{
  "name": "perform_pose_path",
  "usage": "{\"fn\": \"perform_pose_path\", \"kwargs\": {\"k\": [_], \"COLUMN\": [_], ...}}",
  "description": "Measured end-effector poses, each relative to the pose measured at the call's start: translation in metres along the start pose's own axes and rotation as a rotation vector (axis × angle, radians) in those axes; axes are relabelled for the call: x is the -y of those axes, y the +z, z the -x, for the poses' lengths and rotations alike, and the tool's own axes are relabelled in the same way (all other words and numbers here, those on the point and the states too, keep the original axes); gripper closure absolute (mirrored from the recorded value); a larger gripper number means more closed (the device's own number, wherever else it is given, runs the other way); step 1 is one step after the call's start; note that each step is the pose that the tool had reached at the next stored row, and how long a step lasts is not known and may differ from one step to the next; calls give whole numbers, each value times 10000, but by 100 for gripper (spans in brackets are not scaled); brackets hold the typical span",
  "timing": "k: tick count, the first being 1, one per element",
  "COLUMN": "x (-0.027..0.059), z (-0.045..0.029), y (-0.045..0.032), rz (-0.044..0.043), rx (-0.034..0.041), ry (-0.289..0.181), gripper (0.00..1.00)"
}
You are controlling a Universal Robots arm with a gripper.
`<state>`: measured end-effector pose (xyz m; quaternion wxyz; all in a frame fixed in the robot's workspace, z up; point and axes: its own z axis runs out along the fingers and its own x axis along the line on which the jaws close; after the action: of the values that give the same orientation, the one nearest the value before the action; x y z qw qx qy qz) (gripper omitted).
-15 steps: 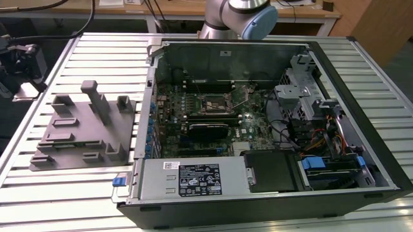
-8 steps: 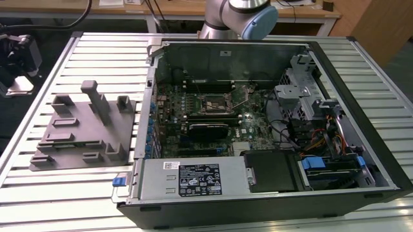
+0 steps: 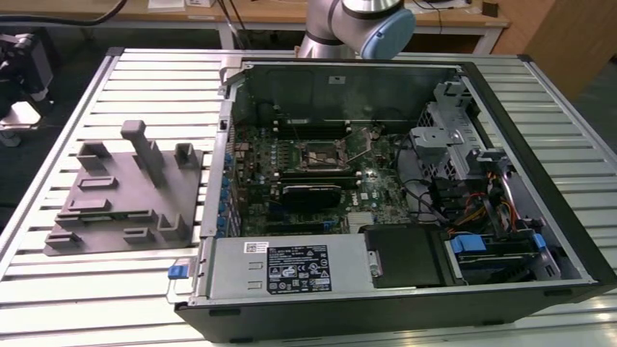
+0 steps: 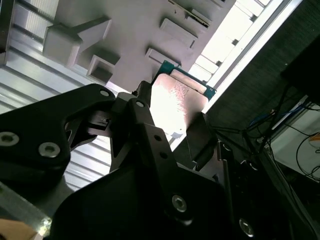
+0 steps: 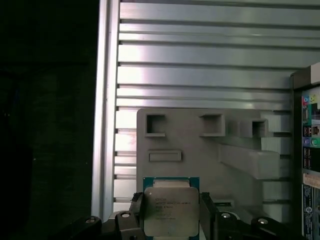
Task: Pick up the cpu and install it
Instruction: 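Pick up the cpu and move it towards the insertion slot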
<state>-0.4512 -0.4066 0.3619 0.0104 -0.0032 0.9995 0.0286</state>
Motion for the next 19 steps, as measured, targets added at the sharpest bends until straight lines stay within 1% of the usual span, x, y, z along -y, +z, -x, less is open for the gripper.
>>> {"fn": "perform_pose_path", "kwargs": {"k": [3, 6, 8, 12, 19], "x": [-4, -6, -7, -6, -5], "z": [1, 3, 20, 97, 261], "y": [-67, -82, -84, -82, -80], "rz": [1, 1, 1, 1, 1], "rx": [1, 2, 0, 0, 1], "ry": [0, 0, 1, 1, 0], "gripper": [47, 47, 47, 47, 47]}}
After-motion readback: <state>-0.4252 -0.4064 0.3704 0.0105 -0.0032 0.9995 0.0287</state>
